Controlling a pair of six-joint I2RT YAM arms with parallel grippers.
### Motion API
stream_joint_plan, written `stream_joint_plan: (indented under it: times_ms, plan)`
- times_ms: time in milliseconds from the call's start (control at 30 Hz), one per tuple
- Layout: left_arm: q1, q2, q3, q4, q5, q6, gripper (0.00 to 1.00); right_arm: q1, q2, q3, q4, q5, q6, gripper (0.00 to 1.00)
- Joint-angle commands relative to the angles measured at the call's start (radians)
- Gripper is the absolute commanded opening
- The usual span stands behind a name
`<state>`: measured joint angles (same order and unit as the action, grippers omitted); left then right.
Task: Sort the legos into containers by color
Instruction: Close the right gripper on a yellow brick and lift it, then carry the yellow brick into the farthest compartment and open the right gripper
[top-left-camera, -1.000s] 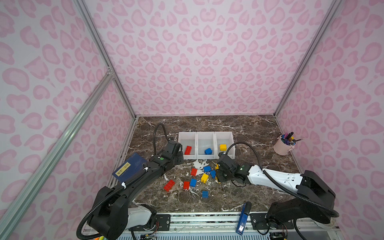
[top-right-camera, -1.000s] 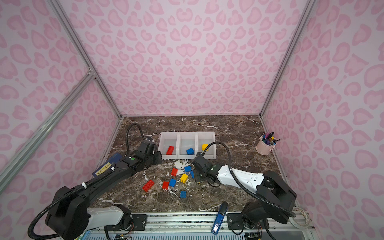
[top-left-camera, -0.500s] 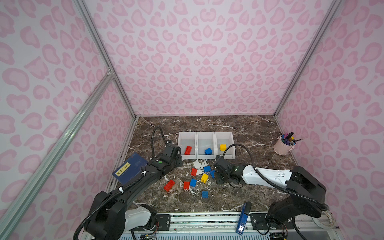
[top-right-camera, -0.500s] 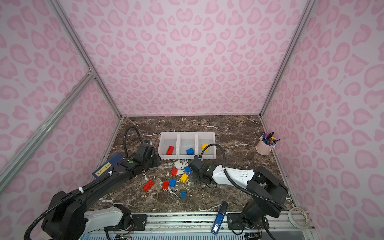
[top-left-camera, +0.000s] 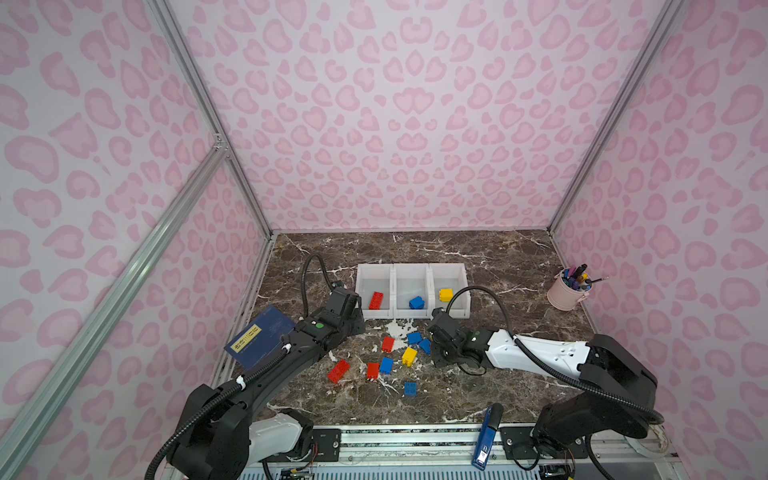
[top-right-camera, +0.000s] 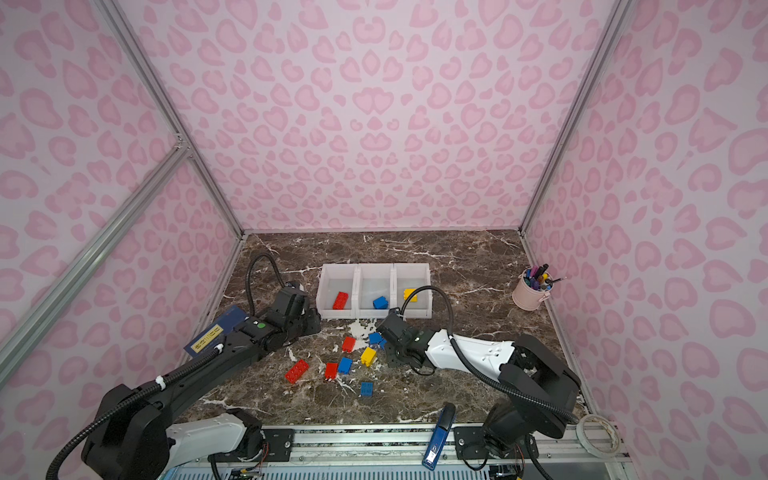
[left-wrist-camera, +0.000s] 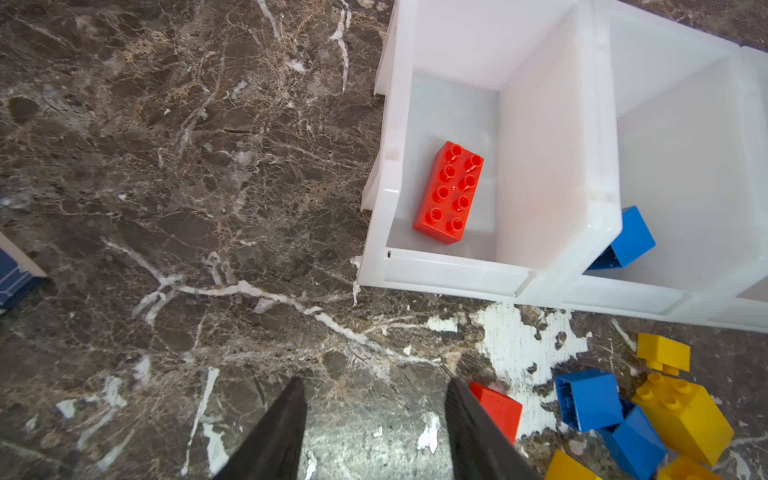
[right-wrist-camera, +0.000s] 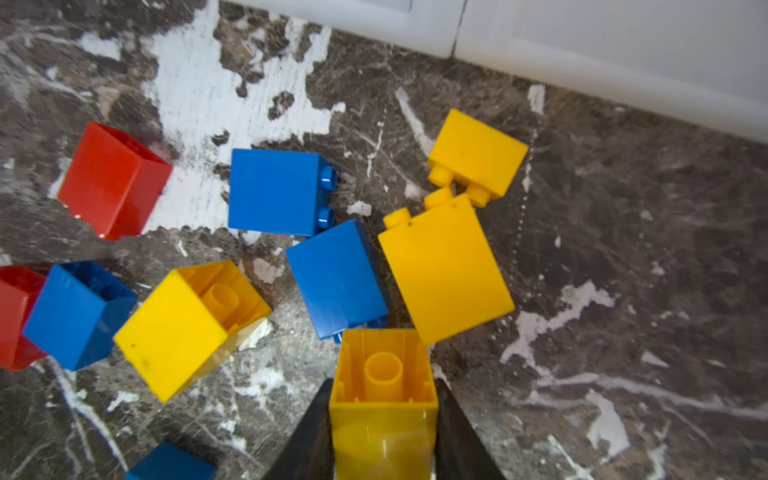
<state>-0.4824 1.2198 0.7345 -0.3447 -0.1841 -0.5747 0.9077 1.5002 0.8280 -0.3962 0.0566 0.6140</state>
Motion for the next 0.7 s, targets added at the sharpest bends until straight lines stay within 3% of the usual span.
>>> stream_joint_plan:
  times_ms: [0, 167, 333, 667]
  plan:
    - [0.001, -0.009, -0.005, -0.001, -0.015, -0.008, 0.56, -0.004, -0.028, 0.021, -0.056, 0.038, -0.028, 0.37]
    - [0.001, -0.016, -0.004, -0.004, -0.020, -0.005, 0.56, -0.054, -0.067, 0.096, -0.136, 0.101, -0.076, 0.37]
    - [0.000, -0.024, -0.004, -0.005, -0.018, -0.004, 0.57, -0.177, -0.064, 0.177, -0.142, 0.078, -0.166, 0.36]
    - [0.001, -0.034, -0.009, -0.009, 0.000, -0.008, 0.56, -0.370, 0.141, 0.366, -0.085, 0.014, -0.274, 0.35]
